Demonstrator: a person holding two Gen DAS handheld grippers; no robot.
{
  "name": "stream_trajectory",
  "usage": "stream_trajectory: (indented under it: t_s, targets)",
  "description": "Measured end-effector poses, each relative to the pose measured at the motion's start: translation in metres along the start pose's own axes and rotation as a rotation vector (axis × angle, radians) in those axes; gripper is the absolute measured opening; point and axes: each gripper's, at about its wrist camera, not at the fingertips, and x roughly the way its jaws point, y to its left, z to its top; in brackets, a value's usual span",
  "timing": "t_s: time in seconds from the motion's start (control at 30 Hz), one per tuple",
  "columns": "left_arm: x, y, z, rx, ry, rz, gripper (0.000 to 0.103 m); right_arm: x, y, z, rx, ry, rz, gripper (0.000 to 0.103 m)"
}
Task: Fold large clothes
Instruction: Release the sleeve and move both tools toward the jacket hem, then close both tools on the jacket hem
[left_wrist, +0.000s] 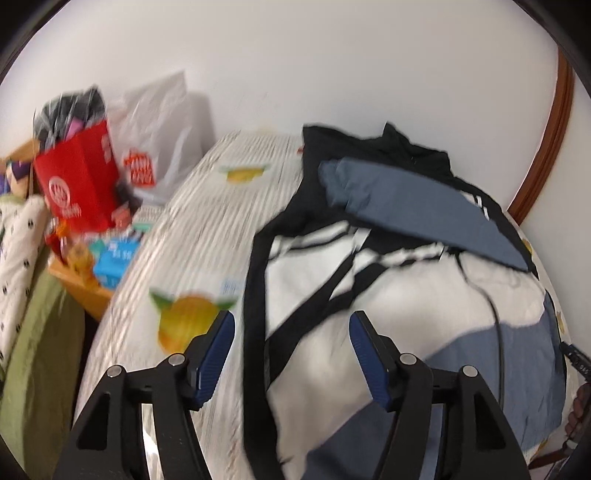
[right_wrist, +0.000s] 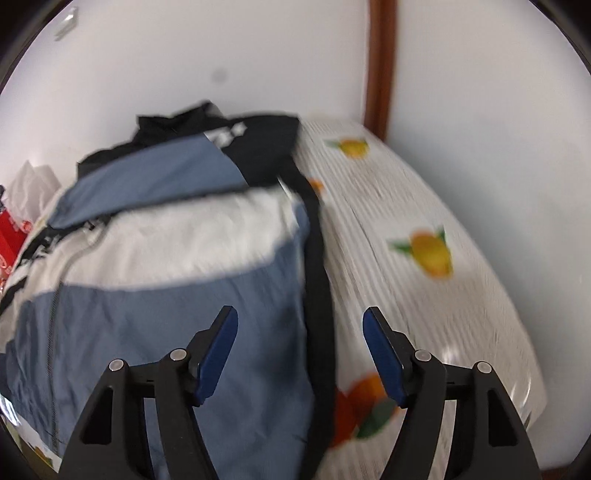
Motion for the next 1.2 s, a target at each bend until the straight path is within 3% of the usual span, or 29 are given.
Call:
stream_trajectory:
  t_s: [0.2, 0.37, 0.5, 0.53, 0.6, 0.7, 0.77, 0.87, 0.97, 1.2]
  targets:
    - [0.017, 0.021, -0.039, -0.03, 0.11, -0.036, 0.063, 0.008, -0.01, -0.036, 0.065, 0.052, 0.102, 0.07]
    - [0.012, 0.007, -0.054, 0.027, 0.093, -0.041, 0.062, 0.004, 0.007, -0.046, 0.034, 0.024, 0.099, 0.07]
    - [0.011, -0.005, -0.062, 0.075, 0.082, 0.006, 0.061, 0.005, 0.021, -0.048, 0.007, 0.009, 0.061, 0.066]
    - [0.01, -0.008, -0.064, 0.08, 0.077, 0.024, 0.058, 0.005, 0.025, -0.049, -0.004, 0.002, 0.037, 0.064]
    - [0.007, -0.01, -0.066, 0.087, 0.073, 0.033, 0.044, 0.004, 0.03, -0.052, -0.021, -0.01, 0.012, 0.058]
    - [0.004, -0.013, -0.068, 0.094, 0.081, 0.049, 0.03, 0.0, 0.035, -0.054, -0.036, -0.019, 0.013, 0.035]
    - [0.001, -0.012, -0.069, 0.084, 0.084, 0.042, 0.018, -0.002, 0.037, -0.055, -0.045, -0.022, 0.006, 0.014]
    - [-0.005, -0.008, -0.071, 0.057, 0.091, 0.019, 0.007, -0.006, 0.036, -0.057, -0.045, -0.011, 0.029, 0.008]
    - [-0.019, -0.01, -0.072, 0.073, 0.053, 0.028, 0.006, -0.016, 0.029, -0.055, -0.027, -0.019, 0.066, 0.006]
    - [-0.069, -0.004, -0.068, 0.051, -0.036, -0.06, 0.006, -0.065, 0.01, -0.045, 0.036, -0.098, 0.166, 0.006]
